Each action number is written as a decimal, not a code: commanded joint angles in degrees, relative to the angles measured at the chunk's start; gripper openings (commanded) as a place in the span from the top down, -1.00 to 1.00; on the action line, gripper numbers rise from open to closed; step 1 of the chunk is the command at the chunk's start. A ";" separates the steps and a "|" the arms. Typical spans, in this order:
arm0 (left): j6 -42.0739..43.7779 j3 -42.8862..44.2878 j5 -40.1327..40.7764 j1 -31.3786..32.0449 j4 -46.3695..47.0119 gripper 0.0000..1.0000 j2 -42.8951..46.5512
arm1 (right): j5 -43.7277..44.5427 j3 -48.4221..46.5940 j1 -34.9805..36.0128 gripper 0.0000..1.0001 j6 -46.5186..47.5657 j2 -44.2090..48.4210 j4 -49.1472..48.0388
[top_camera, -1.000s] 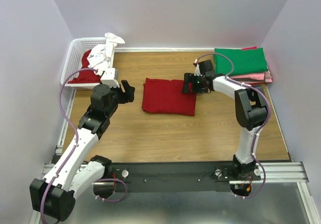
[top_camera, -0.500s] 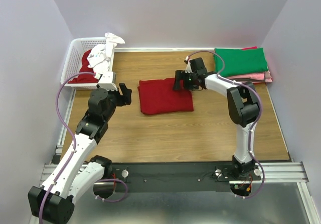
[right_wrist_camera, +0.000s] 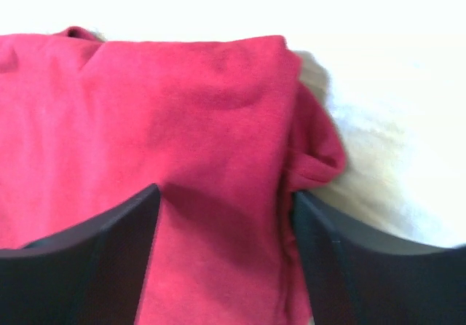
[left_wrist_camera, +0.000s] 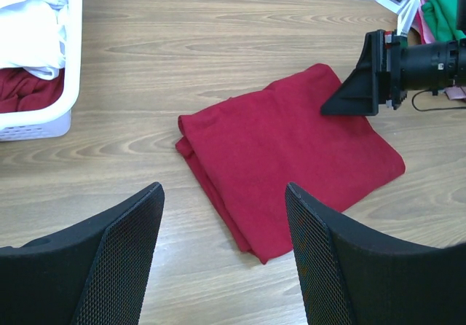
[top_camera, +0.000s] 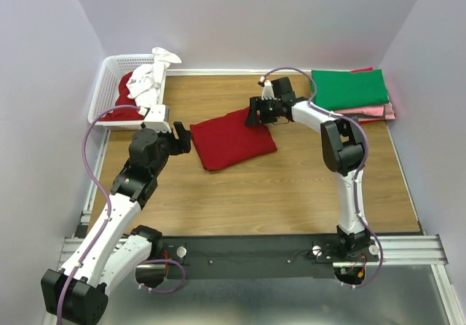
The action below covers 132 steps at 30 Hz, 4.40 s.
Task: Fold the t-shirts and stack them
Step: Neatly place the folded tshirt to the corner
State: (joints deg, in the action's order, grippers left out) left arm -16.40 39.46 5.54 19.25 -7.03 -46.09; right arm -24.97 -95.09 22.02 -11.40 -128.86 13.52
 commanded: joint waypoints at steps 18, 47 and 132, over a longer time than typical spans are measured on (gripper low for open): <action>0.76 -1.14 -0.62 0.00 0.70 -0.50 0.73 | -28.19 1.92 -1.63 0.99 6.74 -7.82 10.92; 1.46 -1.49 -2.64 0.09 1.84 -0.50 0.21 | -16.79 1.05 -8.67 -0.53 14.83 -2.09 16.10; -9.11 3.58 -9.51 -2.37 0.28 -0.54 -6.31 | -3.61 -1.41 -4.62 1.00 20.10 8.43 21.02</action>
State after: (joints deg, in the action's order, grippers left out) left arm -33.93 38.02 -9.58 17.76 -2.48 -60.60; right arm -37.89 -96.09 18.50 5.26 -127.11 32.29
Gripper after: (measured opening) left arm 0.739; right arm 0.044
